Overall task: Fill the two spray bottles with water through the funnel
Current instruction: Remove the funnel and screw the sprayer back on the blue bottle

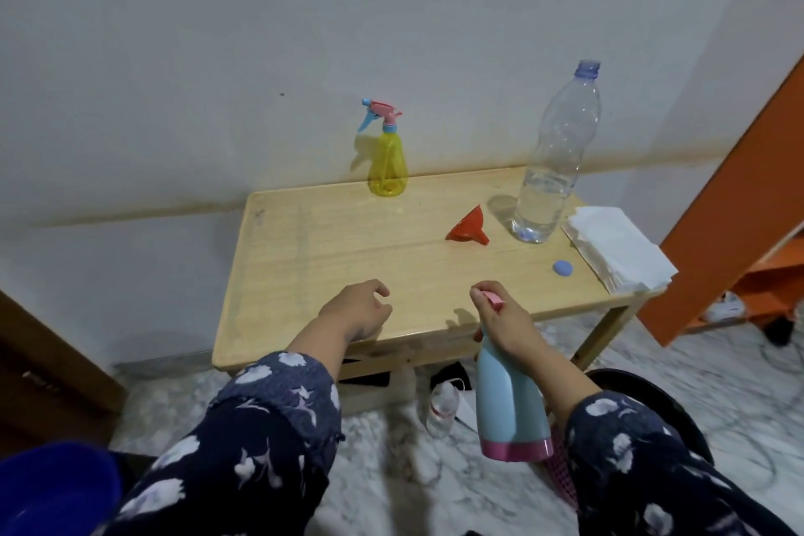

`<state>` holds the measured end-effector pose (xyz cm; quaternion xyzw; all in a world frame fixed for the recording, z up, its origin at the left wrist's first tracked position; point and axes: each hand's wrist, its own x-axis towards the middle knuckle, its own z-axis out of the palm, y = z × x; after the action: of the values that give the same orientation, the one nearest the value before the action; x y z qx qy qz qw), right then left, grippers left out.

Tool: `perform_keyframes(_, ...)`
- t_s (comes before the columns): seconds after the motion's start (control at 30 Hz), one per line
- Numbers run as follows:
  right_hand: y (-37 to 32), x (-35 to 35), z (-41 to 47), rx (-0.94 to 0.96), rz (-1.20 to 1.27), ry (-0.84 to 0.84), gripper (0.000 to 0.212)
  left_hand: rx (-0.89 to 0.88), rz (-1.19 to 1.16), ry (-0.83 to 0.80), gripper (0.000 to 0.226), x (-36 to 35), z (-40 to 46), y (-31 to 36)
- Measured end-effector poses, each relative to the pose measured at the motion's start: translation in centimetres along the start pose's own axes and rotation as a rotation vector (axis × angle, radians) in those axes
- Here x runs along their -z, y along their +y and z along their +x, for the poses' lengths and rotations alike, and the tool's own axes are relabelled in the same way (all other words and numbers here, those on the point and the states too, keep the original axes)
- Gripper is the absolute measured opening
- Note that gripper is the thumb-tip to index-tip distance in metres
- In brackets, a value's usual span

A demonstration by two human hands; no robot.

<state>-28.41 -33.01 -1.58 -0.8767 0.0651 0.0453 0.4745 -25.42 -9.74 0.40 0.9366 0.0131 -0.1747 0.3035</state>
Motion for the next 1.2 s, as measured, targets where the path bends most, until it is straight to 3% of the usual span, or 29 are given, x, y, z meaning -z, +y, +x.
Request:
perform_keyframes(0.27, -2.6, -3.3, -1.0, 0.104, 0.089, -0.15, 0.027, 0.037, -0.005, 0.054, 0.032, 1.3, -1.1, -1.7)
perform_keyframes(0.53, -5.4, -6.6, -1.2, 0.203, 0.0, -0.348, 0.038, 0.101, -0.016, 0.092, 0.031, 2.0, -1.9, -3.7)
perform_keyframes(0.83, -6.1, -5.8, -0.2, 0.219, 0.013, -0.224, 0.032, 0.068, -0.085, 0.085, 0.03, 2.2, -2.3, -4.0)
perform_keyframes(0.93, -7.6, -4.9, 0.8, 0.251, 0.137, -0.154, 0.029, 0.017, -0.134, 0.077, 0.029, 2.2, -2.3, -2.8)
perform_keyframes(1.2, -15.7, -2.8, 2.8, 0.406, 0.321, -0.002, 0.037, -0.095, -0.462, 0.066, 0.053, 3.4, -3.6, 2.2)
